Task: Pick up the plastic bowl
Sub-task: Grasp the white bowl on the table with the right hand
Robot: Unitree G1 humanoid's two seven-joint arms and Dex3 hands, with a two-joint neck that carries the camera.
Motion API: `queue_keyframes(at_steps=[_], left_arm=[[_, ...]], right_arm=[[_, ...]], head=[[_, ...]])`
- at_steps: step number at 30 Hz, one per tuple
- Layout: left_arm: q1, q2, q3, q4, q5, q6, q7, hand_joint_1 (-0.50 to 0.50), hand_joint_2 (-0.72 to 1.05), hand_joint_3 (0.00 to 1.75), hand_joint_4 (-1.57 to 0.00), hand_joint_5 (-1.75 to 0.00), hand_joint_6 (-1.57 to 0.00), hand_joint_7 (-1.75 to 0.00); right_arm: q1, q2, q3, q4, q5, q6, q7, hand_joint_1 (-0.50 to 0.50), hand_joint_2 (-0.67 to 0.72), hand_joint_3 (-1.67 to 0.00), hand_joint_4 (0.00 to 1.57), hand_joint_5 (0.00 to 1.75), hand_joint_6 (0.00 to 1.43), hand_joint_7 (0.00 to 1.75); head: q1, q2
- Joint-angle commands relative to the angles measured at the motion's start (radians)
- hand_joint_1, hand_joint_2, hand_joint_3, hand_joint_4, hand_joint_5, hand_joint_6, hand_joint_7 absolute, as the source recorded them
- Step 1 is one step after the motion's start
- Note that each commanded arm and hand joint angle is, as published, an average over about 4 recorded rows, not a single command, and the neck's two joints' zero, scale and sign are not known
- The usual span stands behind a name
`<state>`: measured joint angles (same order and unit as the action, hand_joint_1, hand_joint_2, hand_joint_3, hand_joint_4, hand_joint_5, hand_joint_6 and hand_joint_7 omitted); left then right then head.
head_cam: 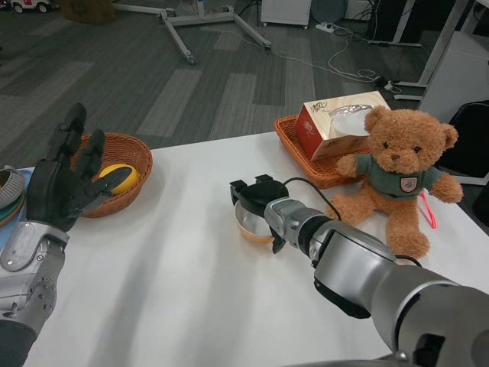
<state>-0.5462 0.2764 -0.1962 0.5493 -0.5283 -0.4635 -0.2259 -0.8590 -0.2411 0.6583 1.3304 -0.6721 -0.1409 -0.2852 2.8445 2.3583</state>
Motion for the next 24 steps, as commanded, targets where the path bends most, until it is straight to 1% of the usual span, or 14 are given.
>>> queue_keyframes(at_steps=[1, 2, 4, 6, 8, 9, 12, 13, 14, 16, 17, 19, 21, 24], left_arm=[[0.009, -0.005, 0.001, 0.006, -0.01, -0.014, -0.001, -0.5, 0.78, 0.0, 0.0, 0.0, 0.0, 0.0], [0.009, -0.005, 0.001, 0.006, -0.01, -0.013, -0.001, -0.5, 0.78, 0.0, 0.0, 0.0, 0.0, 0.0], [0.009, -0.005, 0.001, 0.006, -0.01, -0.013, -0.001, -0.5, 0.78, 0.0, 0.0, 0.0, 0.0, 0.0], [0.009, -0.005, 0.001, 0.006, -0.01, -0.013, -0.001, -0.5, 0.78, 0.0, 0.0, 0.0, 0.0, 0.0], [0.009, -0.005, 0.0, 0.006, -0.01, -0.013, -0.001, -0.5, 0.78, 0.0, 0.0, 0.0, 0.0, 0.0], [0.009, -0.005, 0.0, 0.006, -0.01, -0.013, -0.001, -0.5, 0.78, 0.0, 0.0, 0.0, 0.0, 0.0], [0.009, -0.005, 0.0, 0.006, -0.01, -0.013, -0.001, -0.5, 0.78, 0.0, 0.0, 0.0, 0.0, 0.0], [0.009, -0.005, 0.0, 0.006, -0.01, -0.013, -0.001, -0.5, 0.78, 0.0, 0.0, 0.0, 0.0, 0.0], [0.009, -0.005, 0.0, 0.006, -0.011, -0.013, -0.001, -0.5, 0.78, 0.0, 0.0, 0.0, 0.0, 0.0], [0.01, -0.005, 0.001, 0.006, -0.011, -0.012, -0.001, -0.5, 0.78, 0.0, 0.0, 0.0, 0.0, 0.0], [0.01, -0.005, 0.001, 0.006, -0.012, -0.012, -0.001, -0.5, 0.78, 0.0, 0.0, 0.0, 0.0, 0.0], [0.012, -0.005, 0.001, 0.005, -0.012, -0.012, -0.001, -0.5, 0.78, 0.0, 0.0, 0.0, 0.0, 0.0], [0.015, -0.004, 0.002, 0.004, -0.012, -0.013, -0.001, -0.5, 0.78, 0.0, 0.0, 0.0, 0.0, 0.0], [0.019, -0.003, 0.003, 0.003, -0.012, -0.014, -0.001, -0.5, 0.78, 0.0, 0.0, 0.0, 0.0, 0.0]], right_arm=[[0.009, -0.002, -0.003, 0.012, 0.001, -0.004, -0.022, -0.46, -0.51, -1.55, 0.76, 1.75, 0.43, 1.62], [0.01, -0.002, -0.003, 0.012, 0.001, -0.005, -0.024, -0.46, -0.51, -1.59, 0.78, 1.75, 0.44, 1.64], [0.012, -0.003, -0.006, 0.012, 0.001, -0.009, -0.025, -0.46, -0.48, -1.59, 0.82, 1.75, 0.47, 1.68], [0.014, -0.003, -0.013, 0.012, 0.001, -0.017, -0.027, -0.46, -0.48, -1.59, 0.87, 1.75, 0.51, 1.68], [0.015, -0.003, -0.021, 0.012, 0.001, -0.028, -0.029, -0.46, -0.51, -1.59, 0.91, 1.75, 0.57, 1.68], [0.016, -0.003, -0.026, 0.012, 0.001, -0.033, -0.031, -0.46, -0.53, -1.57, 0.95, 1.75, 0.64, 1.68], [0.017, -0.003, -0.031, 0.01, 0.002, -0.041, -0.035, -0.46, -0.54, -1.51, 1.12, 1.75, 1.06, 1.73], [0.017, -0.003, -0.033, 0.008, 0.002, -0.042, -0.037, -0.46, -0.54, -1.51, 1.18, 1.75, 1.18, 1.75], [0.019, -0.003, -0.036, 0.005, 0.002, -0.042, -0.037, -0.45, -0.54, -1.51, 1.24, 1.75, 1.25, 1.75], [0.023, -0.004, -0.044, -0.004, 0.002, -0.042, -0.036, -0.43, -0.54, -1.51, 1.36, 1.7, 1.32, 1.75], [0.024, -0.004, -0.047, -0.009, 0.002, -0.042, -0.035, -0.42, -0.54, -1.51, 1.39, 1.67, 1.33, 1.75], [0.031, -0.007, -0.052, -0.033, 0.002, -0.042, -0.031, -0.42, -0.54, -1.51, 1.4, 1.65, 1.32, 1.71], [0.041, -0.013, -0.057, -0.075, 0.002, -0.038, -0.005, -0.41, -0.54, -1.51, 1.4, 1.65, 1.31, 1.68], [0.052, -0.026, -0.064, -0.15, -0.001, -0.028, 0.06, -0.38, -0.54, -1.51, 1.4, 1.65, 1.3, 1.64]], head=[[0.0, -0.001], [-0.001, -0.001], [-0.001, -0.002], [-0.003, -0.003], [-0.004, -0.004], [-0.004, -0.004], [-0.004, -0.005], [-0.003, -0.005], [-0.002, -0.005], [0.0, -0.006], [0.0, -0.006], [0.0, -0.006], [0.001, -0.006], [0.001, -0.004]])
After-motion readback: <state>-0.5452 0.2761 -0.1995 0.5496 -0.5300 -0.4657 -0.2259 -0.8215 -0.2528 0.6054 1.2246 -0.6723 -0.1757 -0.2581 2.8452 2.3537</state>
